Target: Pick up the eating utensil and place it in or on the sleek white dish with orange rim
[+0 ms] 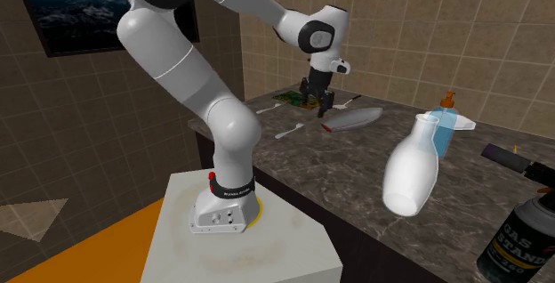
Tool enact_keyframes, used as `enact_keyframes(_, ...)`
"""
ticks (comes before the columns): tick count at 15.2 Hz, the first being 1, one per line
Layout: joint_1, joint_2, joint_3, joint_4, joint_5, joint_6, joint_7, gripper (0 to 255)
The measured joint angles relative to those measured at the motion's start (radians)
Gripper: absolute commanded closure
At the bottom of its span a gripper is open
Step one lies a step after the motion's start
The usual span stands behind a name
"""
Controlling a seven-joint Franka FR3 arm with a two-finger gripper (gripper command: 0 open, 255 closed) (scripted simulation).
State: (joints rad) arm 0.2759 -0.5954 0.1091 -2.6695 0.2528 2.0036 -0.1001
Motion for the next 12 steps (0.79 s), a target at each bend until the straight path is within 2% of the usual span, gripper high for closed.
enact_keyframes(7, 0.122, 0.101, 0.070, -0.075, 0.090, 0.132, -0.070, 0)
enact_keyframes(12, 0.147, 0.158, 0.092, -0.112, 0.123, 0.223, -0.086, 0)
